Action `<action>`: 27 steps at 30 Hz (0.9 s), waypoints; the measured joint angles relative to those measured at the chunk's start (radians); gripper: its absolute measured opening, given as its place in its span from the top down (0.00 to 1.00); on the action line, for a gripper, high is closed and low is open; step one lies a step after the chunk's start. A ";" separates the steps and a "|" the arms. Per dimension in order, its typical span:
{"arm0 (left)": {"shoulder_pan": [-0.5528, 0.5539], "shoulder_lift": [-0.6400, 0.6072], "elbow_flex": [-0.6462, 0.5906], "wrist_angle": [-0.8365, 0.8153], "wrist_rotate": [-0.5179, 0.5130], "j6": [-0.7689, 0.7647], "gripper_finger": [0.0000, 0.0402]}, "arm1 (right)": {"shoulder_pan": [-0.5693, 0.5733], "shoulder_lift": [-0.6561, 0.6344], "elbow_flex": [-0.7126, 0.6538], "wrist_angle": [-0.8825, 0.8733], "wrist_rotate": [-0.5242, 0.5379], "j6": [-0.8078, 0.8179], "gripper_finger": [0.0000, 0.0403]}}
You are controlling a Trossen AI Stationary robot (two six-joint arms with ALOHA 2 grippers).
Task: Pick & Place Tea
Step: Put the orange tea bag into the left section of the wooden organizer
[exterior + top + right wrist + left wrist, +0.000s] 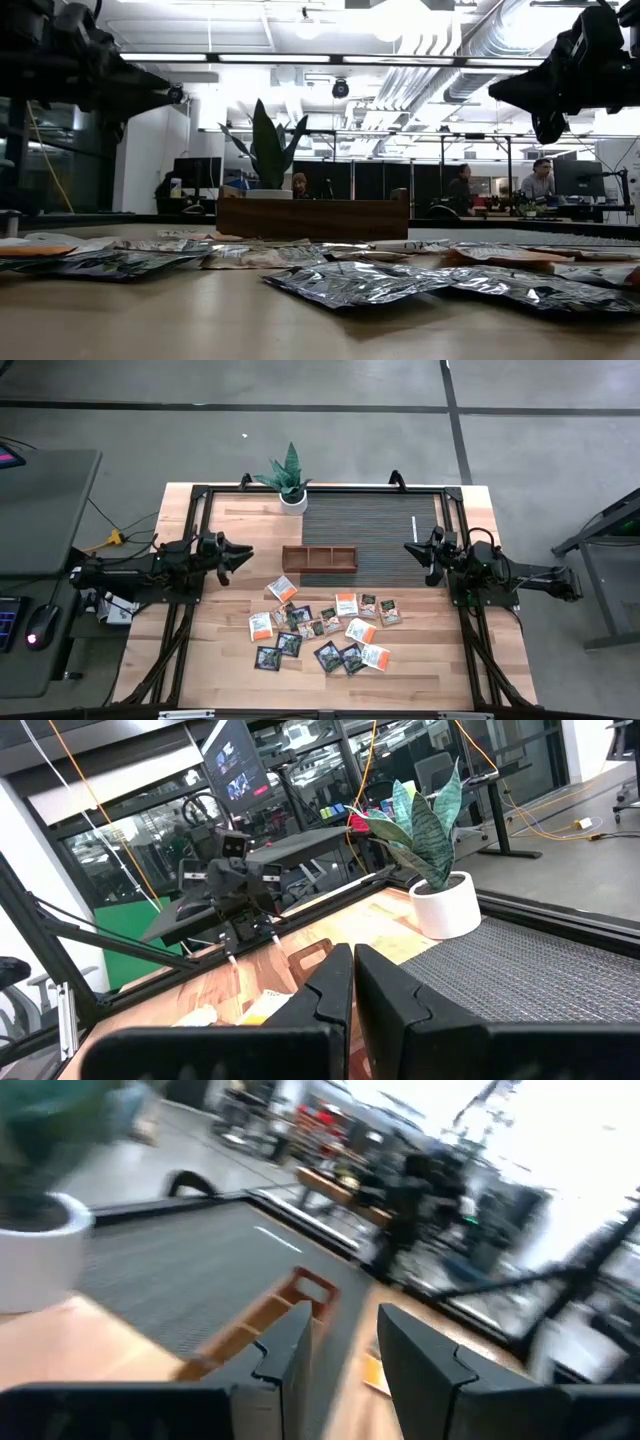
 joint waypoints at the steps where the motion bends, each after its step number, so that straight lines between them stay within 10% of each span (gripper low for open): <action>1: 0.000 0.001 0.009 -0.002 0.023 -0.009 0.71 | 0.000 0.000 0.000 0.000 0.000 0.000 0.97; 18: 0.001 0.497 0.424 -0.219 -0.086 -0.160 0.71 | 0.000 0.000 0.000 0.000 0.000 0.000 0.97; 22: 0.062 0.603 0.497 -0.290 0.067 -0.297 0.71 | 0.000 0.000 0.000 0.000 0.000 0.000 0.97; 27: 0.232 0.676 0.480 -0.288 0.533 -0.431 0.71 | 0.000 0.000 0.000 0.000 0.000 0.000 0.97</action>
